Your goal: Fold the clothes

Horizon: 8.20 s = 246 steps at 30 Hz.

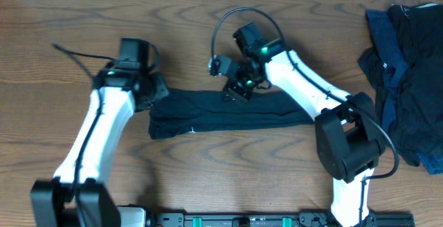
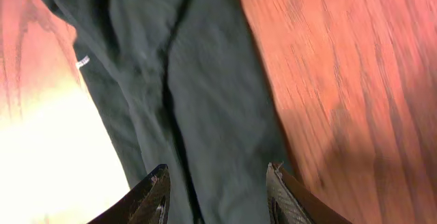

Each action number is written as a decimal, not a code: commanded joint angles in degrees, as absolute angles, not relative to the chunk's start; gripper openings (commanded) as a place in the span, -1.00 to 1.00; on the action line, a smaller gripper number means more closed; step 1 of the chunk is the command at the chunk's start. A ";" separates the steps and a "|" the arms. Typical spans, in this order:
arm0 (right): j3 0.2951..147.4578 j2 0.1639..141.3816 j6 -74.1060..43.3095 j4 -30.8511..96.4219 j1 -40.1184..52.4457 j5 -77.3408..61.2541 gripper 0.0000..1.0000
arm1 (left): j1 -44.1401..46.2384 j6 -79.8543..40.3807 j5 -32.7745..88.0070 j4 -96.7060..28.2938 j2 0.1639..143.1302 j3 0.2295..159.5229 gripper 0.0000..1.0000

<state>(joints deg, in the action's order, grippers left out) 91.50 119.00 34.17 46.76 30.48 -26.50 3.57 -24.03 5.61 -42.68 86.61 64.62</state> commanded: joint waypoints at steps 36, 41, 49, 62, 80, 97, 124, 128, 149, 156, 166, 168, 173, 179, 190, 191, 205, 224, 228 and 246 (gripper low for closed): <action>96.55 122.28 9.23 63.13 26.20 -11.35 -0.70 | 1.98 -24.69 12.14 -39.51 97.25 64.34 -0.86; 95.20 122.28 6.20 68.14 21.30 -11.35 -0.75 | 4.12 -24.73 11.14 -39.05 101.78 64.05 -0.85; 88.14 122.28 4.25 63.94 19.51 -11.33 -0.85 | 4.69 -24.69 10.66 -38.44 107.24 64.05 -0.85; 80.51 122.28 2.13 48.82 17.93 -4.05 -0.96 | 4.69 -24.69 5.28 -30.39 108.38 64.03 -0.86; 90.15 118.58 6.24 48.69 16.88 -11.62 -0.43 | 4.69 -24.05 8.75 -25.61 100.31 67.70 -0.85; 97.01 124.64 15.27 42.28 28.67 -33.01 -0.38 | 4.36 -23.66 8.38 -35.94 95.20 67.72 -0.88; 97.03 128.73 9.80 43.53 29.82 -33.28 -0.34 | 4.36 -23.64 8.51 -36.45 107.28 67.72 -0.88; 97.03 128.92 8.84 43.68 29.85 -33.26 -0.35 | 4.36 -23.64 8.51 -36.16 107.28 67.72 -0.87; 99.70 130.26 11.99 48.95 29.08 -38.35 0.04 | 4.36 -23.64 8.51 -36.16 107.28 67.72 -0.87; 103.39 130.28 37.19 63.20 27.18 -36.64 0.18 | 4.36 -23.64 8.51 -36.18 107.28 67.72 -0.88; 103.72 133.49 45.95 63.96 30.15 -29.69 0.28 | 4.36 -23.66 8.51 -36.23 107.28 67.72 -0.88; 104.99 134.41 46.00 64.93 30.15 -29.58 0.28 | 4.36 -23.64 8.51 -36.25 107.28 67.72 -0.88; 106.61 134.80 45.95 62.98 29.36 -24.60 0.29 | 4.36 -23.64 8.51 -36.27 107.28 67.72 -0.87; 109.56 134.80 45.95 64.45 29.17 -26.13 0.29 | 4.36 -23.64 8.51 -36.93 107.28 67.72 -0.88; 110.72 135.24 45.93 67.02 30.09 -27.27 0.31 | 4.36 -23.62 7.81 -36.82 107.28 67.72 -0.87; 110.56 135.48 45.93 67.07 30.09 -27.27 0.31 | 4.36 -23.62 7.66 -36.82 107.28 67.72 -0.87; 115.92 137.86 45.12 74.89 30.06 -27.83 0.22 | 4.36 -23.59 7.16 -36.84 107.28 67.72 -0.87; 121.97 138.06 43.53 78.87 30.02 -28.71 0.46 | 4.36 -23.03 6.81 -36.60 107.39 66.08 -0.87; 121.82 138.43 43.53 78.46 30.02 -28.47 0.48 | 4.36 -23.03 6.81 -33.04 107.50 63.07 -0.87; 121.80 141.73 43.07 78.02 30.24 -28.14 0.46 | 4.36 -23.22 5.28 -29.32 107.50 59.13 -0.54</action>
